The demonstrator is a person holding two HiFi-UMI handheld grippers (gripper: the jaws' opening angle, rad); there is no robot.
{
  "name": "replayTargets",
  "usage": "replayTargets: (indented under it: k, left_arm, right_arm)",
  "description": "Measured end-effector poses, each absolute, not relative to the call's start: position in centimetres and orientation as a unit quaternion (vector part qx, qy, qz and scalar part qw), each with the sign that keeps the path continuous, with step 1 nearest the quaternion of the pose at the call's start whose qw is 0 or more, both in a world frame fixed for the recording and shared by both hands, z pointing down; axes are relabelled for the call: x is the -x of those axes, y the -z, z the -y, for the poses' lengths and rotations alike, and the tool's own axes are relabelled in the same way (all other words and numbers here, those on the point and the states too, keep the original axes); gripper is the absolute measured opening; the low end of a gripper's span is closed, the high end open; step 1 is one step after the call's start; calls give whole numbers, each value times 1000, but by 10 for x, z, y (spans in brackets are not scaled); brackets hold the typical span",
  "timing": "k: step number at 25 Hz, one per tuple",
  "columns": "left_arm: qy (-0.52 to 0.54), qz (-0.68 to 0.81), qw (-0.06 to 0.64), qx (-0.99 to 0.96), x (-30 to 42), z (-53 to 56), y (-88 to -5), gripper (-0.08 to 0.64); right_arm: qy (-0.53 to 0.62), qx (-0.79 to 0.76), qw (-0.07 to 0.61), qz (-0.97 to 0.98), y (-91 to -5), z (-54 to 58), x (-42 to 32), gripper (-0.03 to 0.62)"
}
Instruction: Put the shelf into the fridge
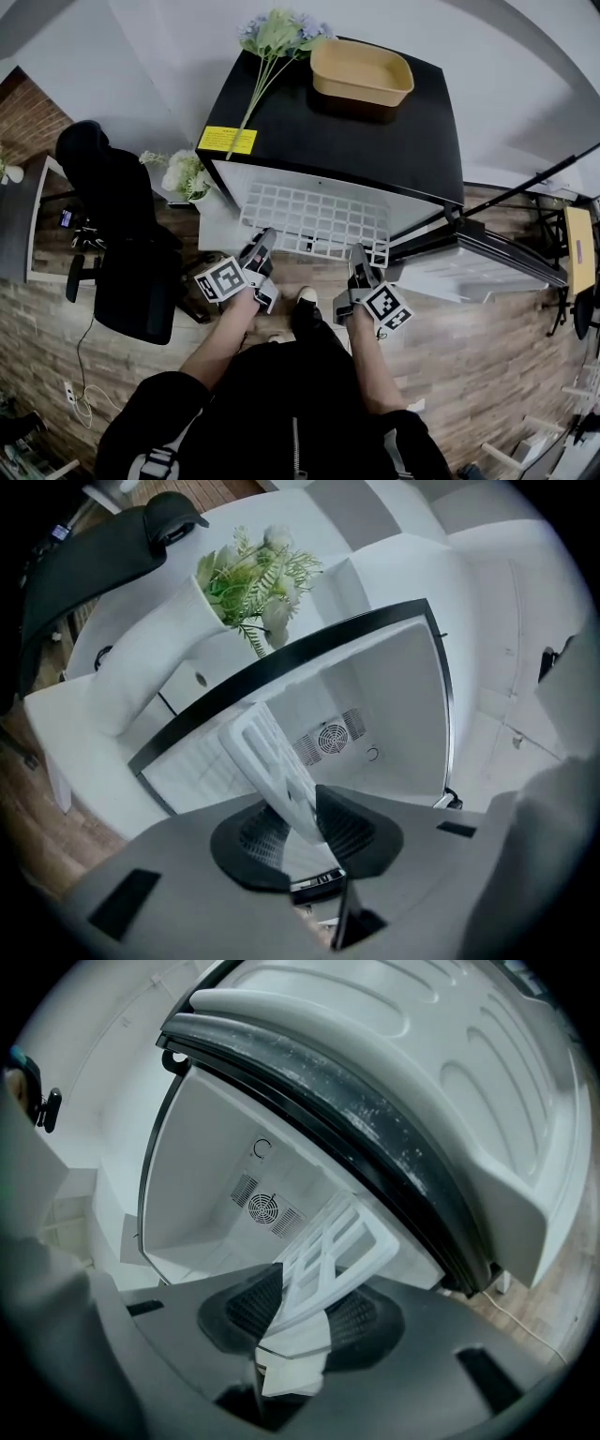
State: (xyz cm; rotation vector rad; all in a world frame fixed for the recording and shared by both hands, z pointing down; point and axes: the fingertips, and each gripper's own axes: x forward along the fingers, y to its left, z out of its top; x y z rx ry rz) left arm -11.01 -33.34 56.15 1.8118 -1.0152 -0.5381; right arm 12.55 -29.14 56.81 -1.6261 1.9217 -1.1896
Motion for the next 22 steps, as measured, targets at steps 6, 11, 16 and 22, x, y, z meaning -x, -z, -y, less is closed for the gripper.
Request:
replayTargets:
  k: [6,11,16,22]
  left_arm:
    - [221,419,475,-742,111,340,-563,96]
    - [207,424,459,-753,109,338,-560,98]
    - [205,417,450,-763,107,327,-556,108]
    - [210,413,446,-766,107,323,-557,109]
  right_arm:
    - [422,570,187,-679,-569,301,-124,141]
    - [420,561,191,-688,-566,298,-123,132]
    - [415,540,197,-705,-565,285,-113,129]
    - [412,539,197,-708,-566,274,-107,124]
